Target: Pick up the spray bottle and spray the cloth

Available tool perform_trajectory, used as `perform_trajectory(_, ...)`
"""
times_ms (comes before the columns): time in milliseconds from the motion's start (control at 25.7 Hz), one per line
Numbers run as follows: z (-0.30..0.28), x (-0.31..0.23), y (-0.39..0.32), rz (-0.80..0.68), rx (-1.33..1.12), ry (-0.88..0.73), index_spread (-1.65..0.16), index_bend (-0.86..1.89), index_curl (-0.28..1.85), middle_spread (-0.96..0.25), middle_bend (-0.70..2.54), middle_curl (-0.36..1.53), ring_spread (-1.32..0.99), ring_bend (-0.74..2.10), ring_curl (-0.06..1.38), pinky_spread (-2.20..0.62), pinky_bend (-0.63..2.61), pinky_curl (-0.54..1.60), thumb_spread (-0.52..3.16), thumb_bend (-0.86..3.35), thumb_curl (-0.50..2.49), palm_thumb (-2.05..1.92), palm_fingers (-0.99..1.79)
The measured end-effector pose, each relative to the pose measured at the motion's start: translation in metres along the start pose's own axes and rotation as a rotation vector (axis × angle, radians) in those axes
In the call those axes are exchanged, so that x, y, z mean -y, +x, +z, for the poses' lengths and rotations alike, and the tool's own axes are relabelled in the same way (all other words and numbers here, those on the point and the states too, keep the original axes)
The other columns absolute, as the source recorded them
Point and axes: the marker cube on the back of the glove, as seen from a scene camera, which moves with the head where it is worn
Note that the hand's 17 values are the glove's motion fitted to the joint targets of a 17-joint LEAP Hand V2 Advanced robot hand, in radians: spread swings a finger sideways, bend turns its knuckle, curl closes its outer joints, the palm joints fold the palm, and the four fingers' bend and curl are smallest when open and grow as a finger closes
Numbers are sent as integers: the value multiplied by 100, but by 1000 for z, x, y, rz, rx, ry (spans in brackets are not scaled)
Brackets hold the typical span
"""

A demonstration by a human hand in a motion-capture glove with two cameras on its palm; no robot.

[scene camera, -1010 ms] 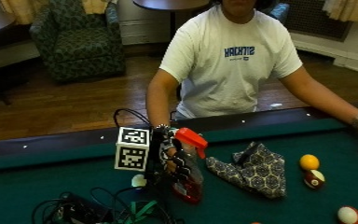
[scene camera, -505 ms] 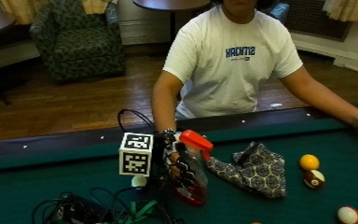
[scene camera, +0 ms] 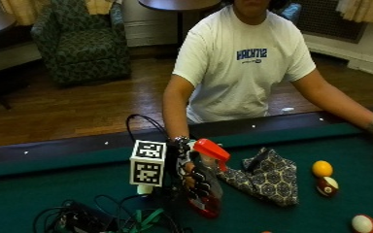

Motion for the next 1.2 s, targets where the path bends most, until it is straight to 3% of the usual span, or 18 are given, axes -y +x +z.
perform_trajectory(505,-2,-13,6,25,-20,-18,-39,13,25,-22,25,38,-22,48,34,0,19,32,85,-1,37,83,71)
perform_trajectory(738,-11,-23,7,26,-12,-13,-38,7,23,-24,28,39,-23,51,35,-6,31,35,88,2,41,93,97)
perform_trajectory(1049,-33,-26,10,38,0,39,-34,33,34,-25,34,46,-24,54,41,-17,45,44,60,6,53,111,134)
perform_trajectory(1204,-40,-28,15,43,-29,30,-32,40,39,-27,40,51,-25,63,46,-16,57,50,51,8,57,115,131)
